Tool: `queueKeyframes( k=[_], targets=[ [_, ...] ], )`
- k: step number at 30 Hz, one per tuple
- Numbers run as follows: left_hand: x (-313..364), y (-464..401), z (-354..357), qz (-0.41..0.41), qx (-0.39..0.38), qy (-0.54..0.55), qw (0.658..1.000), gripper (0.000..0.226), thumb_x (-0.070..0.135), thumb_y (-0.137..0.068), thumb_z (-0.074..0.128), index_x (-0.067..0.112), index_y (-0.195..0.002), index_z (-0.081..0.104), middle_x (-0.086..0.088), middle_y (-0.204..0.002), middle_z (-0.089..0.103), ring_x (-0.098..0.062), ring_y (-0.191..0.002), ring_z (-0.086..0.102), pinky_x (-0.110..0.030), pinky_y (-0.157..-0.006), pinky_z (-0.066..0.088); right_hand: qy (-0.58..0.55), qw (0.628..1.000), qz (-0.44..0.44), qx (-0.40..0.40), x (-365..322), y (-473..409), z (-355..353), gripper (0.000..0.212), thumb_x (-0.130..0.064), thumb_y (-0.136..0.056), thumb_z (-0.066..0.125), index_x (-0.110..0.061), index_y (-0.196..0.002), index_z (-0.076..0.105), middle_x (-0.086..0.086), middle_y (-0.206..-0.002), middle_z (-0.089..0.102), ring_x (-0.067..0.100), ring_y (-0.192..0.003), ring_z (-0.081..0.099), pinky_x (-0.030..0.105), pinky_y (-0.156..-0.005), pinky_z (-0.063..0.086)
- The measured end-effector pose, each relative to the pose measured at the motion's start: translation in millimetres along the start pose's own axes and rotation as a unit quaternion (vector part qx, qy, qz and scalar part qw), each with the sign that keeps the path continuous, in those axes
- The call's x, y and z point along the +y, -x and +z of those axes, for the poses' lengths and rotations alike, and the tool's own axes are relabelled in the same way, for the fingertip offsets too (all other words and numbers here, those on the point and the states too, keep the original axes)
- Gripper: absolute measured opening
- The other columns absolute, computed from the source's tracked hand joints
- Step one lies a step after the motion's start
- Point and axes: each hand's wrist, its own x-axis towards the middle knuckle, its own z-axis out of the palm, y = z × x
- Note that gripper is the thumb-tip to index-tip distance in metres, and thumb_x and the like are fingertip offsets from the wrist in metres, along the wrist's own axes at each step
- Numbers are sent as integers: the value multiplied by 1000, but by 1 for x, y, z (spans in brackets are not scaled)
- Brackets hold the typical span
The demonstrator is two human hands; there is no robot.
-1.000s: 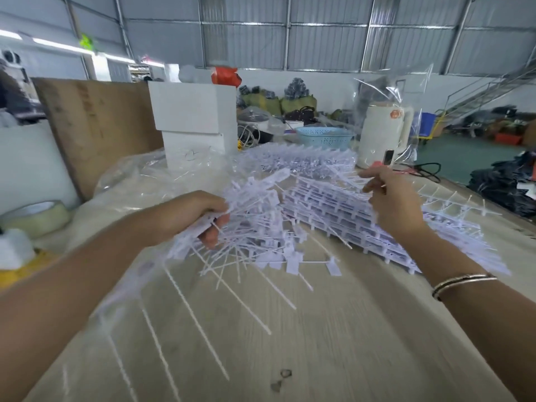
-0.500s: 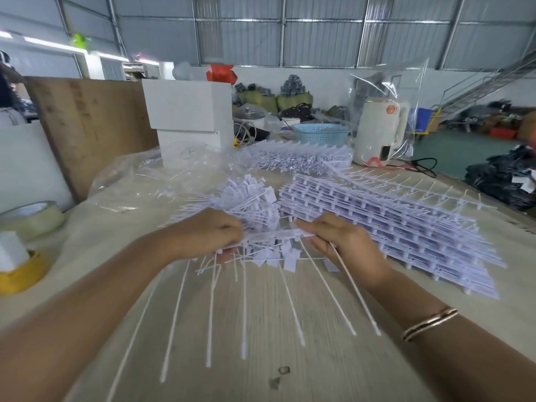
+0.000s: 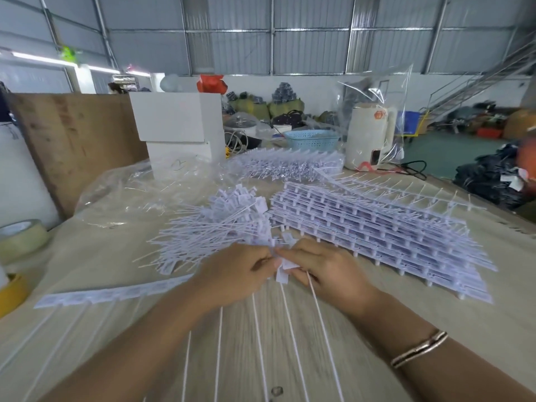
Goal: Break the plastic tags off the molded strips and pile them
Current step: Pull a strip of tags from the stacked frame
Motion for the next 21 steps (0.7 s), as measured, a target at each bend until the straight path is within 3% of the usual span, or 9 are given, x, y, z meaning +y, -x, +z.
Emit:
queueKeyframes(
  k=[6,12,15,19,21],
  targets=[
    [-6,9,11,29,31,-4,999,34,48,-95,41,23,-75,51,2,-63,51,-10,-57,49,-30,-57,38,-24,999,1,24,0,4,2,14,-30,-84,63,-22,-94,66,-9,-80,66,6,-66,58,20,-55,47],
    [-12,14,12,45,3,36,998,26,43,-94,48,35,-69,42,8,-63,46,-3,-57,43,-28,-58,35,-30,999,-3,-23,0,8,5,17,-24,-76,78,-22,-91,71,-12,-84,66,4,-68,59,23,-56,50],
    [-13,15,12,60,9,48,997,27,40,-94,49,36,-69,41,11,-62,44,0,-57,43,-23,-55,29,-73,996,32,-37,-2,9,6,17,-24,-78,75,-21,-95,73,-12,-83,68,3,-69,59,22,-60,49],
    [-12,15,12,83,18,63,994,26,38,-95,50,35,-70,41,11,-61,42,-2,-57,40,-26,-57,31,-181,975,117,-56,-3,10,5,17,-27,-84,68,-16,-96,75,-16,-81,62,4,-68,59,26,-63,48],
    [-11,15,13,91,26,67,993,26,45,-92,48,29,-73,45,10,-62,43,-3,-58,41,-28,-57,32,-221,962,147,-55,-3,9,5,21,-27,-87,64,-9,-88,74,-8,-76,65,8,-67,59,29,-64,48]
  ],
)
